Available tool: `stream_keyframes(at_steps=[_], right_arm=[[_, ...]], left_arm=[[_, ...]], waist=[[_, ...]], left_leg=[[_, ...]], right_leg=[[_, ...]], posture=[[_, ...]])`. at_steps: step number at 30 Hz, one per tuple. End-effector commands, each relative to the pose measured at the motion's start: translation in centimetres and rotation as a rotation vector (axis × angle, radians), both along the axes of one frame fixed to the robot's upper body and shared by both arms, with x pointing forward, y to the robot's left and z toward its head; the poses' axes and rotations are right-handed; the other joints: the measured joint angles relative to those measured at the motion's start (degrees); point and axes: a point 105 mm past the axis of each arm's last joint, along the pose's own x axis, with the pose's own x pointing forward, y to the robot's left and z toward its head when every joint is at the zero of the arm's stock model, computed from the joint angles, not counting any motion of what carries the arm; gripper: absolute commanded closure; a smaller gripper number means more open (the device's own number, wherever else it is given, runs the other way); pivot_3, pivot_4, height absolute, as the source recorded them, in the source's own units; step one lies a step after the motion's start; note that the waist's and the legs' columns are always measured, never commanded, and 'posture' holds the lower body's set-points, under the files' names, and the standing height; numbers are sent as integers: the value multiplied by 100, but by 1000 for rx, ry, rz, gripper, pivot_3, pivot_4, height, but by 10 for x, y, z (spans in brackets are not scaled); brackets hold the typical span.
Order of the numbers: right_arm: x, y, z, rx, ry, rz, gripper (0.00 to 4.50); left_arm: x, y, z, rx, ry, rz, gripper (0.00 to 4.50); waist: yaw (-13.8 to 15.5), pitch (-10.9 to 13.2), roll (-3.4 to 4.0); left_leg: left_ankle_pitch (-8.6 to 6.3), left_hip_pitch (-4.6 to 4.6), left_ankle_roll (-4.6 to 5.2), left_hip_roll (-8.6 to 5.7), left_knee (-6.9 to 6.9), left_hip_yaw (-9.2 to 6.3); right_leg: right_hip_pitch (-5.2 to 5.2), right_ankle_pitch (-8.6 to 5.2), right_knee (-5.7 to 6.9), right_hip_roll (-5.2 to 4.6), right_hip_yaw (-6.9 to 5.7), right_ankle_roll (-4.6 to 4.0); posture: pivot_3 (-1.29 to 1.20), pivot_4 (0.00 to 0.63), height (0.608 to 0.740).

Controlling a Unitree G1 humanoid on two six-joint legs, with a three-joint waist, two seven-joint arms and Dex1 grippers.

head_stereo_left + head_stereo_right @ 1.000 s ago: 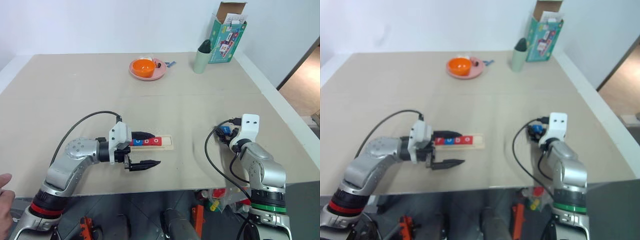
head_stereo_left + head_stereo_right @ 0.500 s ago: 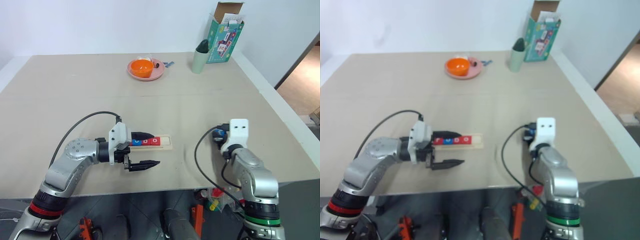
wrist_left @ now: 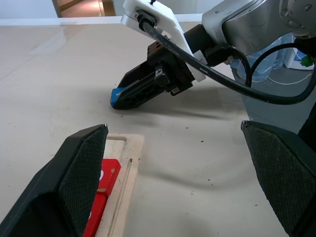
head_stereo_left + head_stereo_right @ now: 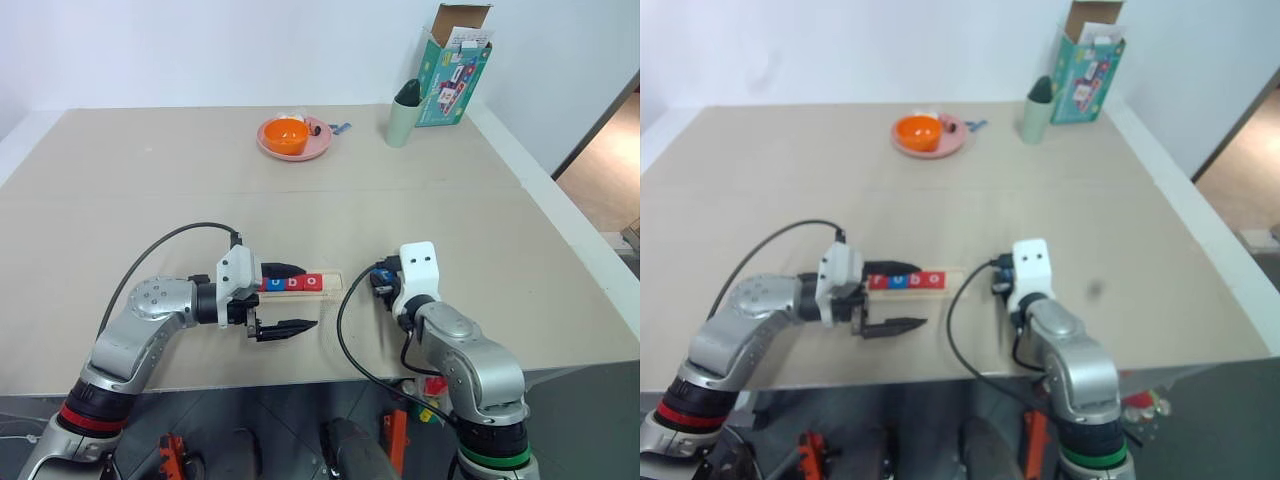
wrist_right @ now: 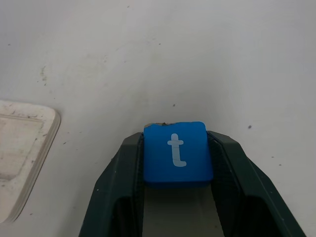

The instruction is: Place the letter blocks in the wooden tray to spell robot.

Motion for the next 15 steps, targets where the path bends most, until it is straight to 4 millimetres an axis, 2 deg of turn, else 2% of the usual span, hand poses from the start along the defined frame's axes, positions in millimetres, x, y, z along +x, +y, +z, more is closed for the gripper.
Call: stream_keyframes(at_steps=[1,3,6,8,11,15], right_arm=[[-1,0,8,4,-26,2,3265],[-2,1,7,10,-27,13,3265],[-2,5,14,20,-56,42,1777],[-1,7,22,19,-80,81,1145],[0,9,46,-28,-158,232,166],[11,-6,73,-159,-191,470,59]], left_arm=[[0,3,6,-9,-38,6,0],[1,3,6,-6,-40,9,0],[1,4,6,-3,-42,13,0],[1,4,6,-1,-43,14,0],[1,5,5,2,-44,16,0],[2,7,4,9,-45,15,0]], waist=[[0,0,0],[0,0,0],[0,0,0],[0,0,0],[0,1,1],[-2,2,1]], left_leg=[[0,0,0,0,0,0],[0,0,0,0,0,0],[0,0,0,0,0,0],[0,0,0,0,0,0],[0,-1,0,-2,1,3],[0,0,0,-3,6,7]], right_leg=[[0,0,0,0,0,0],[0,0,0,0,0,0],[0,0,0,0,0,0],[0,0,0,0,0,0],[1,0,-1,-2,3,0],[1,0,-2,-2,8,0]], posture=[[0,150,740],[0,150,740],[0,150,740],[0,150,740],[0,150,740],[0,150,740]])
